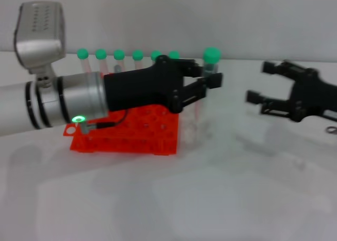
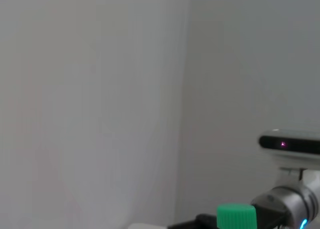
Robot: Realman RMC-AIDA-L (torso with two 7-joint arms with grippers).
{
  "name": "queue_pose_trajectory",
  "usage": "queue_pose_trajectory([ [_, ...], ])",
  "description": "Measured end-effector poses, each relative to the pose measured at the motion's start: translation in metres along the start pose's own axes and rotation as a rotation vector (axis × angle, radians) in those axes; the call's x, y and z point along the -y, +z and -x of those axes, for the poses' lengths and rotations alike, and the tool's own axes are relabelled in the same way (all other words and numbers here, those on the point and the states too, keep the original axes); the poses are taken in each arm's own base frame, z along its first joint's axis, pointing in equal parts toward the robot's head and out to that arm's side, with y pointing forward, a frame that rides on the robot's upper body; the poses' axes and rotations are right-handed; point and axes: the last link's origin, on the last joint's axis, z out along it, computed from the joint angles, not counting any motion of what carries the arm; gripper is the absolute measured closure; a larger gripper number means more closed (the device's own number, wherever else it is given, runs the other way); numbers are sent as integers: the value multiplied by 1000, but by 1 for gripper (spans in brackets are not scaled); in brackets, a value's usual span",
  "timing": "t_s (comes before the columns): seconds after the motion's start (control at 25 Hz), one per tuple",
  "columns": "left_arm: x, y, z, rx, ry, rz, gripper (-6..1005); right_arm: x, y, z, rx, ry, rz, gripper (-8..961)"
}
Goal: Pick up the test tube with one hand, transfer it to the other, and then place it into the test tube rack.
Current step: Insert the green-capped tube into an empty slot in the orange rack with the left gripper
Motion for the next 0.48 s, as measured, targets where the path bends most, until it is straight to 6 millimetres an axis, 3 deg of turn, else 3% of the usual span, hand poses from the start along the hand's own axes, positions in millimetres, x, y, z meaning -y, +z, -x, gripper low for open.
queue_pose_trajectory([
  [0.04,1,-4,1,-1,6,-12,786,3,-7,0,6,4,-27,85],
  [0.4,16,-45,3,-21,20,-182,781,16,-57,-8,46,69,-215,92],
  [0.48,21,-64,9,-10,18,-269,780,16,-63,-8,56,88,-233,92],
])
